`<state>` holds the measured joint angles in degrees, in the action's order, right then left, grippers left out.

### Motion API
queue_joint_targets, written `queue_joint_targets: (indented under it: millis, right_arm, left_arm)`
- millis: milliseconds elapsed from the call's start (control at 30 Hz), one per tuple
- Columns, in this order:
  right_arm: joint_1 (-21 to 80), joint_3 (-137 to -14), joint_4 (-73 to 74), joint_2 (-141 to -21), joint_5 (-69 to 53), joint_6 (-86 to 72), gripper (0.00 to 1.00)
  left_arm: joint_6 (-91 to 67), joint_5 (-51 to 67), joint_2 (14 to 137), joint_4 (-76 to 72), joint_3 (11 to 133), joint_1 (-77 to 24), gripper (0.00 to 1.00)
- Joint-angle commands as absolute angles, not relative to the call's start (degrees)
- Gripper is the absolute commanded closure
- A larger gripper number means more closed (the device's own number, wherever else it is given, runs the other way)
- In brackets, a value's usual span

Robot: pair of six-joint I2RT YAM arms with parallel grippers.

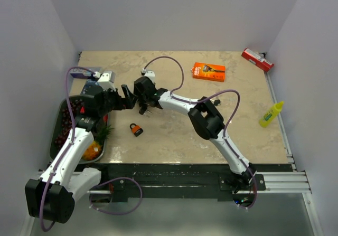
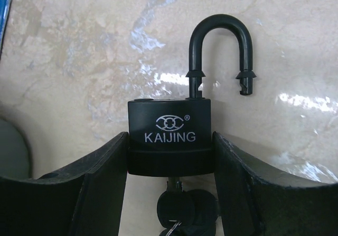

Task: Unlock with the key

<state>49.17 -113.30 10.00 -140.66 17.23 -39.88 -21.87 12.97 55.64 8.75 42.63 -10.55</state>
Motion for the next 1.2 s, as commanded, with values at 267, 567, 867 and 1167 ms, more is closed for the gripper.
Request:
queue_joint_targets:
  millis: [267, 567, 867, 1167]
  right_arm:
    - [49.0, -115.1, 6.4, -136.4, 14.0, -37.0, 0.21]
    - [43.3, -96.0, -1.6, -118.8, 8.6, -34.6, 0.21]
    - [26.4, -72.5, 3.9, -100.3, 9.8, -29.4, 0.25]
    - [12.1, -63.9, 11.5, -95.7, 10.8, -21.4, 0.32]
  left_arm:
    - [-21.6, 12.2, 54.2, 7.9, 44.0, -9.5, 0.01]
    - [-20.7, 11.6, 52.3, 7.0, 43.5, -9.5, 0.01]
    - [-20.4, 14.1, 52.6, 6.2, 43.2, -9.5, 0.01]
    - [-19.4, 20.7, 53.8, 3.4, 42.4, -9.5, 0.01]
